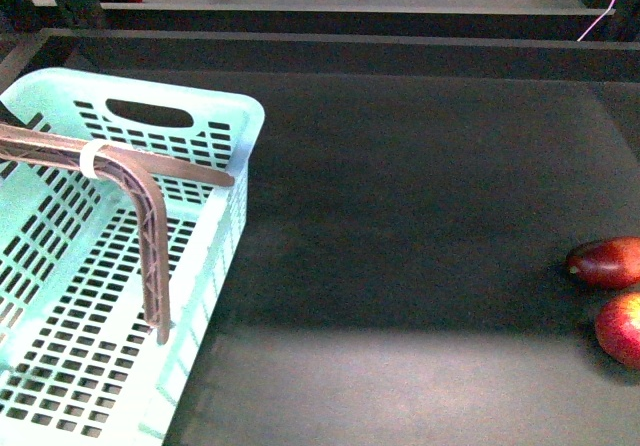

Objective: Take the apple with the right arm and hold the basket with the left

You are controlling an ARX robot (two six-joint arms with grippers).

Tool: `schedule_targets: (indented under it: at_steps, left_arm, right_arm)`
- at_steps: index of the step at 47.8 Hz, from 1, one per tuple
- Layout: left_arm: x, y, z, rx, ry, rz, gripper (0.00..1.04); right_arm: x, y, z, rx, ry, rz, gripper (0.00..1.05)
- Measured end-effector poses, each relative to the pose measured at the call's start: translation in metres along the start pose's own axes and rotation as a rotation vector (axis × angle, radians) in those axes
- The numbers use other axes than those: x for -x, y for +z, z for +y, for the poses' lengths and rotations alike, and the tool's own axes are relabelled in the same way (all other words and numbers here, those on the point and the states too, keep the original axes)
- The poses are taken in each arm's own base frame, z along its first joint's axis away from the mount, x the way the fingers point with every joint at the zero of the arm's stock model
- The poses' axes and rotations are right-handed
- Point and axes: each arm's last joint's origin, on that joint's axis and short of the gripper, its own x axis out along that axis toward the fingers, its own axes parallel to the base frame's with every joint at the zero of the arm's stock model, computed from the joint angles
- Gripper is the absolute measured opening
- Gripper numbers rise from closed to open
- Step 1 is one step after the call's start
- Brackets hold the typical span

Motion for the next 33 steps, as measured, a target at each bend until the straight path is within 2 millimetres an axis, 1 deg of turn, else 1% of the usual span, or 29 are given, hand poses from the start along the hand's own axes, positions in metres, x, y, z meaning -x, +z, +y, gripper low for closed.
schedule_targets:
  at_steps: [2,10,18,21,25,28,33]
  left_arm:
    - [0.0,0.0,-0.002,0.001,-0.01,0.01,0.08]
    - [0.003,-0.003,-0.005,-0.02,-0.015,0.015,0.08]
    - [0.02,-0.01,-0.014,-0.08,-0.048,0.051,0.08]
    - [0.029,-0.013,-0.022,-0.105,-0.083,0.064,0.08]
    - [0.041,-0.018,-0.04,-0.136,-0.138,0.08,0.07]
    - [0.047,-0.025,-0.056,-0.165,-0.184,0.097,0.07]
    - [0.055,-0.037,-0.076,-0.216,-0.236,0.125,0.07]
  right_arm:
    - [0.0,0.0,0.0,0.0,0.0,0.0,0.96]
    - [0.0,0.0,0.0,0.0,0.0,0.0,0.96]
    - [0.0,0.0,0.0,0.0,0.0,0.0,0.96]
    - [0.0,0.0,0.0,0.0,0.0,0.0,0.96]
    - [0.0,0.0,0.0,0.0,0.0,0.0,0.96]
    - [0.0,0.0,0.0,0.0,0.0,0.0,0.96]
    - [0.0,0.0,0.0,0.0,0.0,0.0,0.96]
